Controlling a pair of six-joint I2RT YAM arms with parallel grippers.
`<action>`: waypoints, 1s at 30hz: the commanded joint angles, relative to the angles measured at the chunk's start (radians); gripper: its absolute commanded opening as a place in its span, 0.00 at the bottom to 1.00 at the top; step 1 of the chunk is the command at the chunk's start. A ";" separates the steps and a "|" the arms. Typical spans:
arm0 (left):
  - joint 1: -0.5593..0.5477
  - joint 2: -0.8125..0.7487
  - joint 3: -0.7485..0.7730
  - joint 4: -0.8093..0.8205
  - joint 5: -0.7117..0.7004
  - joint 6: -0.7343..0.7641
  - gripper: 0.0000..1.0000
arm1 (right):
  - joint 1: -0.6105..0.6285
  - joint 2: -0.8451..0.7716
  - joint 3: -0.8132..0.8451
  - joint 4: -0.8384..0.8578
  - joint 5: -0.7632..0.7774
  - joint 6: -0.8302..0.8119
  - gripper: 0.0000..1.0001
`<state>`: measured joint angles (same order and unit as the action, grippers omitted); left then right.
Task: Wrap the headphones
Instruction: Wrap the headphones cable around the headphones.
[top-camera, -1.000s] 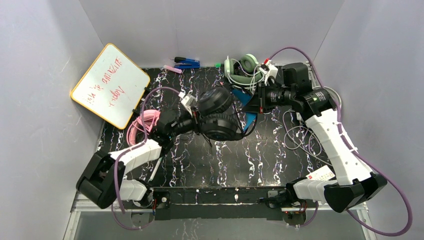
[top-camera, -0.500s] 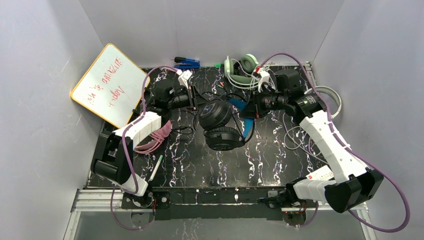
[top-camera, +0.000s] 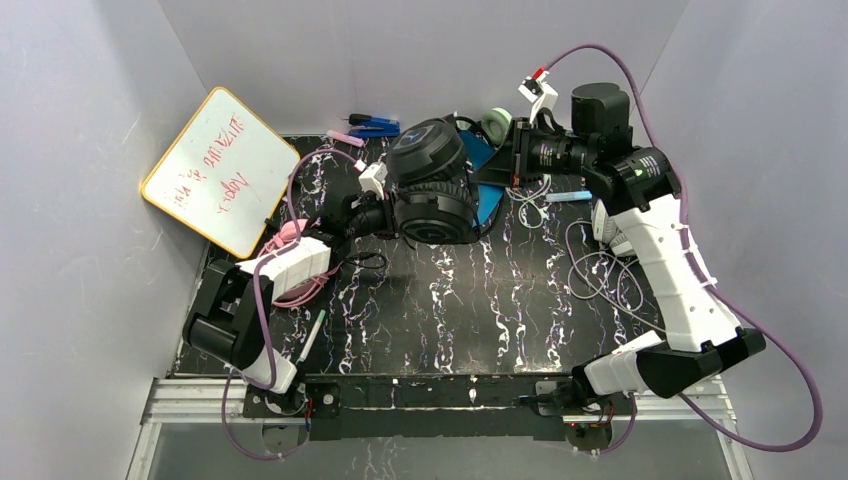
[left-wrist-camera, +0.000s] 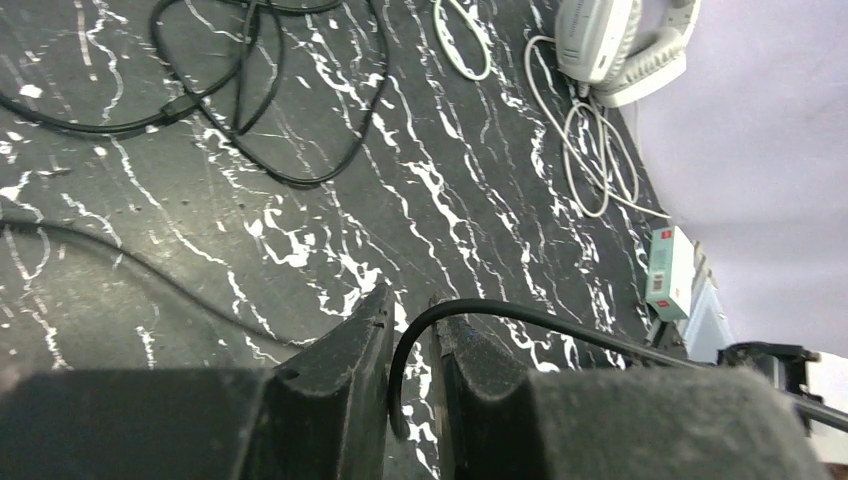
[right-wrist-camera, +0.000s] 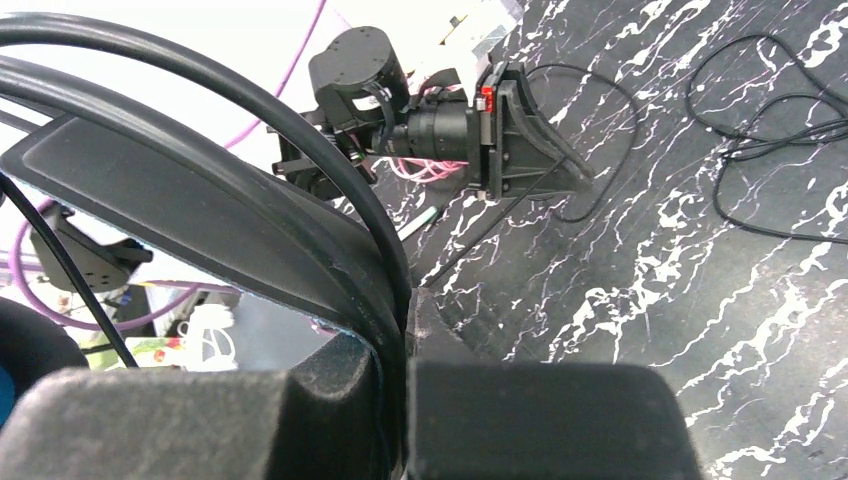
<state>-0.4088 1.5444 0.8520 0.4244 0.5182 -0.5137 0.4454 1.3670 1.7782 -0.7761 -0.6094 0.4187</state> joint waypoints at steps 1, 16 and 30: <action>0.011 0.023 -0.029 0.031 -0.140 0.035 0.17 | 0.008 -0.005 0.103 -0.040 -0.139 0.134 0.01; 0.038 -0.041 0.274 -0.393 -0.412 0.204 0.00 | 0.027 -0.085 -0.243 -0.198 0.248 -0.124 0.01; 0.047 0.060 0.709 -0.927 -0.239 0.390 0.00 | 0.396 -0.087 -0.449 -0.029 0.978 -0.146 0.01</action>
<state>-0.3691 1.5810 1.4773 -0.3164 0.1982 -0.1905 0.7547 1.3098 1.3403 -0.9085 0.1268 0.2760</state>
